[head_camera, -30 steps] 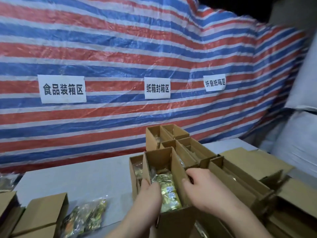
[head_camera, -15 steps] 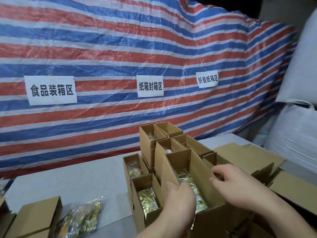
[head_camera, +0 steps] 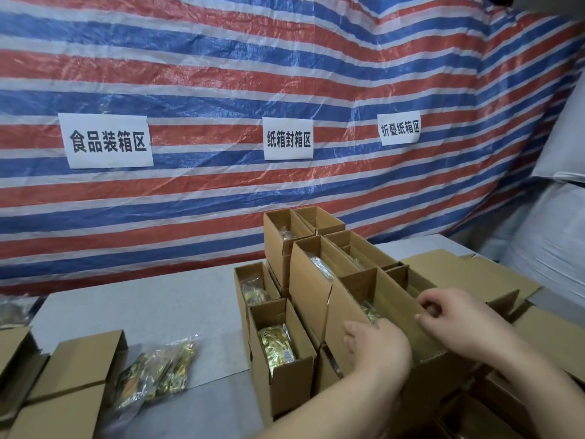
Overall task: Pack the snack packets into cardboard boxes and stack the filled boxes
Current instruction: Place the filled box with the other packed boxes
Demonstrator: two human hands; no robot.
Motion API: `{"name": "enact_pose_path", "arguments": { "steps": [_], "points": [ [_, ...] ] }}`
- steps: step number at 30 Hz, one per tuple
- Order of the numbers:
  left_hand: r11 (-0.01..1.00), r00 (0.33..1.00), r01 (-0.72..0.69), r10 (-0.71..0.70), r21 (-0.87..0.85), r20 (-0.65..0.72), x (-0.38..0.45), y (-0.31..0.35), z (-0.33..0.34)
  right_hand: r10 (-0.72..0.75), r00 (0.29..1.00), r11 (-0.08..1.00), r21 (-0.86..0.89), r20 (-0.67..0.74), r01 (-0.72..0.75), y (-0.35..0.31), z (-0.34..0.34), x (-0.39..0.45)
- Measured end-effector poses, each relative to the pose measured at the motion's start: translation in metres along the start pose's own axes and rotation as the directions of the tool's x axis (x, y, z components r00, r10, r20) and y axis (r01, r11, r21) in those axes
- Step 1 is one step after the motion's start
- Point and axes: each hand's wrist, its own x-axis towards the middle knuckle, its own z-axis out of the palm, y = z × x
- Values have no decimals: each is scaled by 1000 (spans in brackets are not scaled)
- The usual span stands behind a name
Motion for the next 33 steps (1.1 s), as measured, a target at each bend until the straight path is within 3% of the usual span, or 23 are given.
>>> {"name": "enact_pose_path", "arguments": {
  "steps": [8, 14, 18, 33],
  "points": [
    [999, 999, 31, -31, 8, -6, 23, -9, 14, -3, 998, 999, -46, -64, 0, 23, 27, 18],
    [992, 995, -62, 70, 105, -76, 37, -21, 18, -46, 995, 989, -146, -89, 32, 29, 40, 24],
    [999, 1000, 6, -5, 48, -10, 35, -18, 19, -53, 994, 983, -182, -91, 36, 33, 42, 25],
    [994, 998, -45, 48, -95, 31, 20, -27, -11, 25, 998, 996, -90, -61, -30, 23, 39, 18]
  ]
}}
